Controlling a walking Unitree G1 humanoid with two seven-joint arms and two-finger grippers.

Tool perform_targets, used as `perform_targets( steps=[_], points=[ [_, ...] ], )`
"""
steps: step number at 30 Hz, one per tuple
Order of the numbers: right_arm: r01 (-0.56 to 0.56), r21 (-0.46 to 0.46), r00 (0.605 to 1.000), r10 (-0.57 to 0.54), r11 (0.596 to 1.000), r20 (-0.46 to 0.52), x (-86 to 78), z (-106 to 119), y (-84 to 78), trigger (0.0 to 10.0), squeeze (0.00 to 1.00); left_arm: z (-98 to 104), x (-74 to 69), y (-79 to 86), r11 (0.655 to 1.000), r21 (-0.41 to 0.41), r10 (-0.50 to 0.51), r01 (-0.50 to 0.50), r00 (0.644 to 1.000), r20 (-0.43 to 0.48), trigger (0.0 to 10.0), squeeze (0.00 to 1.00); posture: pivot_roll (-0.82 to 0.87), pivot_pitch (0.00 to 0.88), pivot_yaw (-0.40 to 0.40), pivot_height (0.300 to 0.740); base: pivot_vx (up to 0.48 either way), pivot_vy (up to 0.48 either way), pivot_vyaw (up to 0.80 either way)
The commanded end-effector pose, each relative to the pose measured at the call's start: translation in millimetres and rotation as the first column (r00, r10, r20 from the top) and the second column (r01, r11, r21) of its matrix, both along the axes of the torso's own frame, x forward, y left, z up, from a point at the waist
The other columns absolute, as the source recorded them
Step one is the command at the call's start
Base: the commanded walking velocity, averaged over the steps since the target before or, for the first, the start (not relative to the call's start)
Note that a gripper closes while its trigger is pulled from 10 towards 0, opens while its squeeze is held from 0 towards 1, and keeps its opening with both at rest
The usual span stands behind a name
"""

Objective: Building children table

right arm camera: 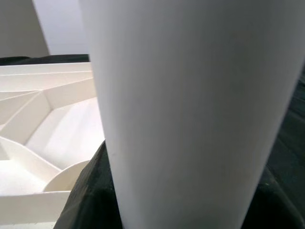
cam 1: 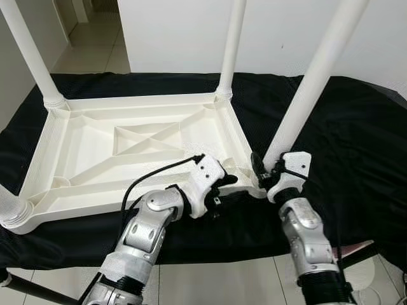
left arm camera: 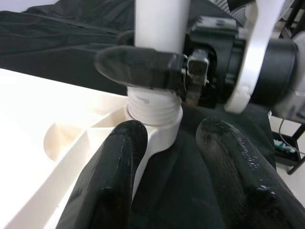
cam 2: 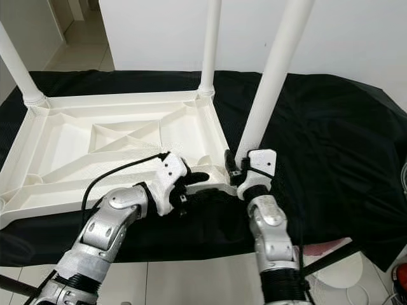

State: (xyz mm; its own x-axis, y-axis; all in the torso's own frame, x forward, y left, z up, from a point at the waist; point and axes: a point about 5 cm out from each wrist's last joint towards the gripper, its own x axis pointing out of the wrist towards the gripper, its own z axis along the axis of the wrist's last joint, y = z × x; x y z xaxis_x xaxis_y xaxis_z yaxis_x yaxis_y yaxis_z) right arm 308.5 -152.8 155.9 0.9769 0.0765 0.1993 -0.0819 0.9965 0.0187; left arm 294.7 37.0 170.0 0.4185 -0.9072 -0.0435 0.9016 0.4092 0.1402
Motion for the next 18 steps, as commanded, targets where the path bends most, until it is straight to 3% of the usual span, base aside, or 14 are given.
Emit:
perform_targets(
  steps=[1,6,7,10,11,15,16,18],
  points=[
    [0.065,-0.003,0.993,-0.065,0.998,-0.102,-4.4,-19.1,0.5,0.0,0.0,-1.7,12.1,7.5,0.96,-0.024,0.28,-0.28,0.96,-0.012,10.0,0.0,0.02,0.052,-0.029,0.74,0.0,0.0,0.0],
    [0.148,0.013,0.981,-0.145,0.989,-0.129,-6.4,-21.8,4.5,0.0,0.0,0.3,12.3,7.8,0.956,-0.035,0.292,-0.292,0.956,-0.005,10.0,0.0,0.02,0.048,-0.031,0.74,0.0,0.0,0.0],
    [0.252,0.04,0.957,-0.242,0.967,-0.161,-8.4,-23.3,5.2,5.4,0.0,2.5,14.1,7.0,0.945,-0.05,0.322,-0.322,0.947,-0.008,10.0,0.0,0.03,0.041,-0.035,0.74,0.0,0.0,0.0],
    [0.284,0.049,0.945,-0.271,0.958,-0.18,-9.6,-23.0,6.6,5.4,0.0,3.2,14.8,6.2,0.941,-0.056,0.332,-0.332,0.943,-0.018,10.0,0.0,0.03,0.041,-0.035,0.74,0.0,0.0,0.0],
    [0.246,0.071,0.955,-0.229,0.967,-0.188,-9.3,-22.5,9.1,10.0,0.0,3.0,14.4,5.8,0.94,-0.057,0.335,-0.335,0.942,-0.021,10.0,0.0,0.03,0.037,-0.035,0.74,0.0,0.0,0.0],
    [0.166,0.027,0.978,-0.161,0.986,-0.131,-8.6,-17.8,9.1,10.0,0.03,0.5,12.3,4.6,0.944,-0.036,0.328,-0.328,0.945,-0.003,10.0,0.0,0.03,0.03,-0.037,0.74,0.0,0.0,0.0],
    [0.162,0.041,0.978,-0.154,0.986,-0.139,-8.8,-18.7,8.1,10.0,1.0,0.4,12.3,4.8,0.944,-0.038,0.329,-0.329,0.944,-0.006,10.0,0.0,0.03,0.027,-0.039,0.74,0.0,0.0,0.0],
    [0.159,0.051,0.978,-0.151,0.986,-0.14,-9.1,-18.9,6.6,10.0,1.0,0.3,12.3,5.2,0.943,-0.038,0.33,-0.33,0.944,-0.007,10.0,0.0,0.03,0.027,-0.039,0.74,0.0,0.0,0.0]
  ],
)
